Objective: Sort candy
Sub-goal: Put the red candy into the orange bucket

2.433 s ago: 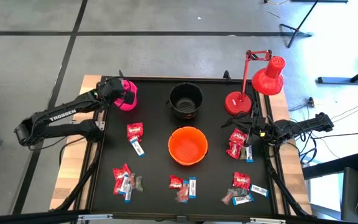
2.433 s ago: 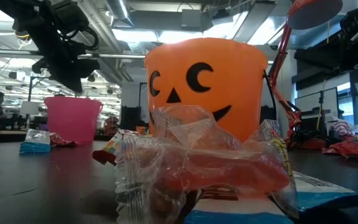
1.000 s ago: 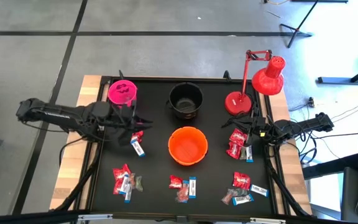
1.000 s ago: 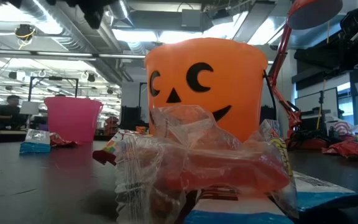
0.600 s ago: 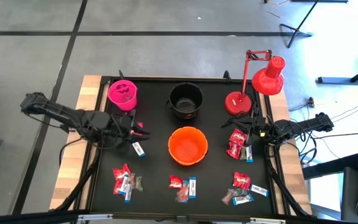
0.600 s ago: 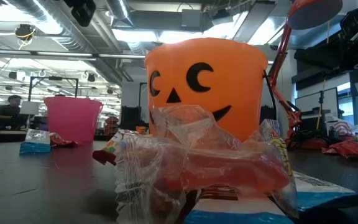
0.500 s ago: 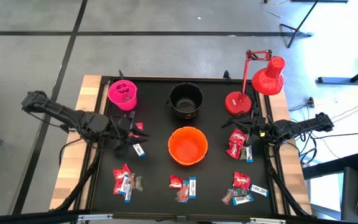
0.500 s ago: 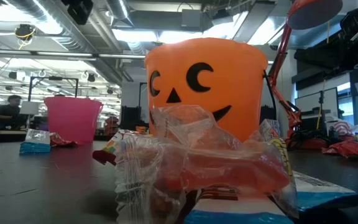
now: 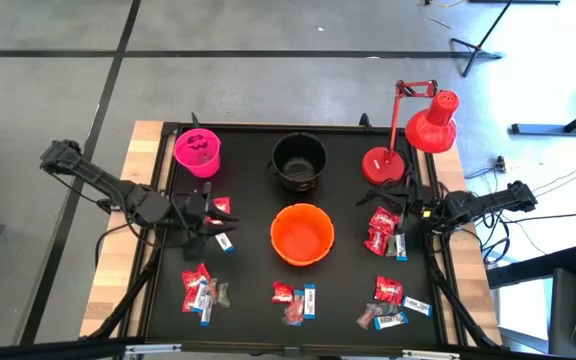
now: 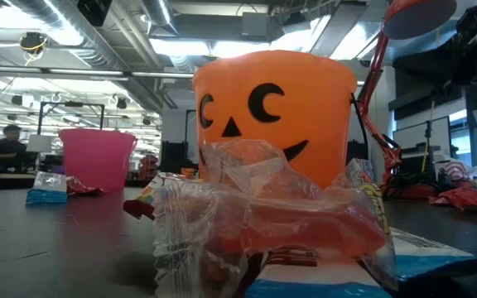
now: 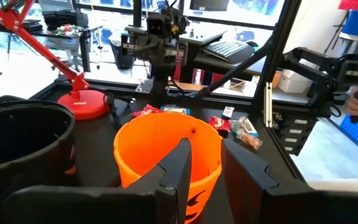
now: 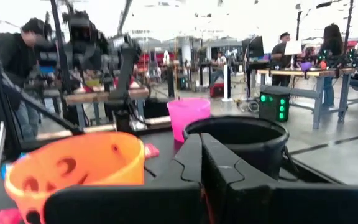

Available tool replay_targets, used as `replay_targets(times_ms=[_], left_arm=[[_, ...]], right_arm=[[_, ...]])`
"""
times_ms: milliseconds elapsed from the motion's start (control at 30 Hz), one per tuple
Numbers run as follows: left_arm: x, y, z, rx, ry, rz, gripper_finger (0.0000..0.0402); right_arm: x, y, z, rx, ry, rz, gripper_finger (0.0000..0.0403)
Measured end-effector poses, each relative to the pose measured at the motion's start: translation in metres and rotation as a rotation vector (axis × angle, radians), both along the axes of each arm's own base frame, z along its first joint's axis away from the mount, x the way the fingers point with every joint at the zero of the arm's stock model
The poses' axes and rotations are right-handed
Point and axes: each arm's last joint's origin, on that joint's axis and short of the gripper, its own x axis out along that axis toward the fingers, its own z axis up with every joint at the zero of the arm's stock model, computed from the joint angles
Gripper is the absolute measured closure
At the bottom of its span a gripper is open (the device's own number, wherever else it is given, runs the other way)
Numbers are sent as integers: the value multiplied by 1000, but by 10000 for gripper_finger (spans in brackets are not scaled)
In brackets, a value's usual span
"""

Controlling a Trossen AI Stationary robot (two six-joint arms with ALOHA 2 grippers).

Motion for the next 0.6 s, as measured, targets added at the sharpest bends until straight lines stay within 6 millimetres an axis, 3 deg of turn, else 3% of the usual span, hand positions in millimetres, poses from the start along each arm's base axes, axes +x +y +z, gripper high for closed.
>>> replay_targets(times_ms=[167, 333, 600], left_arm=[[1, -1, -1, 3, 6, -3, 324], [2, -2, -2, -2, 9, 1, 324], [4, -2, -3, 1, 18, 4, 324]], right_arm=[[-3, 0, 12, 104, -145, 33, 402], [-9, 1, 36, 86, -192, 166, 402], [0, 5, 76, 64, -2, 188, 402]])
